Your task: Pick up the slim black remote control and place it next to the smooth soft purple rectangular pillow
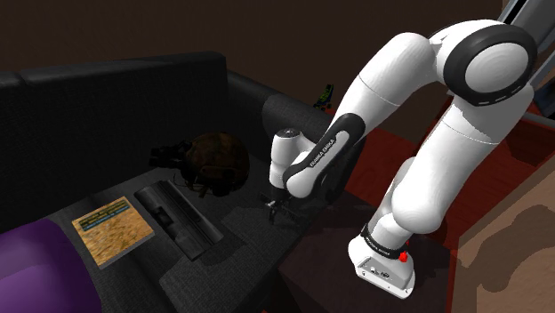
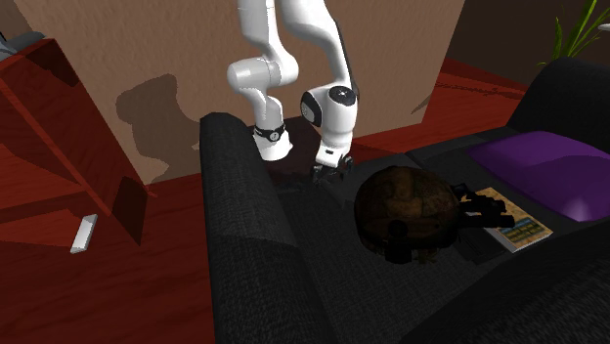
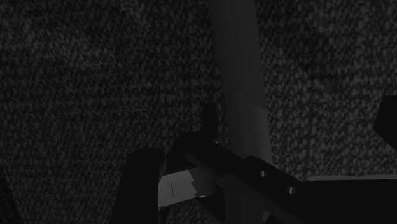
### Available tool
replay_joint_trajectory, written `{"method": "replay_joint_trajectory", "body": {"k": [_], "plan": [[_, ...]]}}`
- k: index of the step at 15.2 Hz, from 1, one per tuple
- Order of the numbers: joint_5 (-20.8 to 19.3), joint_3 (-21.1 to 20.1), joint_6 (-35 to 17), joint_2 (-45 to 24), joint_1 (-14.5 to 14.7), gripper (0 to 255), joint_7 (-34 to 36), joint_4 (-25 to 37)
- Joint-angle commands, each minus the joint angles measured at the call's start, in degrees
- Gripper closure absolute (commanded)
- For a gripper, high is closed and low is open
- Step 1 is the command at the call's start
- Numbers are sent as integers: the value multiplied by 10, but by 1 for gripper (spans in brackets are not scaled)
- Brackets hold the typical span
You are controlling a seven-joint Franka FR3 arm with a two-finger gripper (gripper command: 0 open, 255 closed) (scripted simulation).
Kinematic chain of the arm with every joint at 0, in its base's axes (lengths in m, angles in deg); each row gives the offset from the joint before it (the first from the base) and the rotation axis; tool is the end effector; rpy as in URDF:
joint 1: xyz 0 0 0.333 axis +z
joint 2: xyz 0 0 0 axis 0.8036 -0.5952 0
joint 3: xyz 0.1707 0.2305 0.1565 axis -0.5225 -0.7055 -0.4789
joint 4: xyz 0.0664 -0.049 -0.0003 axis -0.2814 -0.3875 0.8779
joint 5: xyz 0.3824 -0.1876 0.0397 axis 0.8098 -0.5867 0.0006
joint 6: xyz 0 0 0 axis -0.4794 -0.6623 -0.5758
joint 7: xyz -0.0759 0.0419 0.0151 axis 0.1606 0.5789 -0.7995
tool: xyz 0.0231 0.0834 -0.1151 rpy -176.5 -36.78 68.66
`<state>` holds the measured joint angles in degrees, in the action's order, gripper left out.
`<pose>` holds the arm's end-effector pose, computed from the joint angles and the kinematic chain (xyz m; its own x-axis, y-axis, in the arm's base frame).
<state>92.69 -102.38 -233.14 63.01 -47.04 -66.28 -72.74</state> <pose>0.3460 0.1150 0.1417 0.9944 -0.0221 -0.1038 -0.0250 -0.9993 -0.0263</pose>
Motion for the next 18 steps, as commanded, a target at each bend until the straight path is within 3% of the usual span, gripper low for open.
{"method": "replay_joint_trajectory", "body": {"k": [1,10,18], "plan": [[0,0,0,0,0,255,0,0],[0,0,0,0,0,255,0,0],[11,2,88,87,3,255,-5,1]]}}
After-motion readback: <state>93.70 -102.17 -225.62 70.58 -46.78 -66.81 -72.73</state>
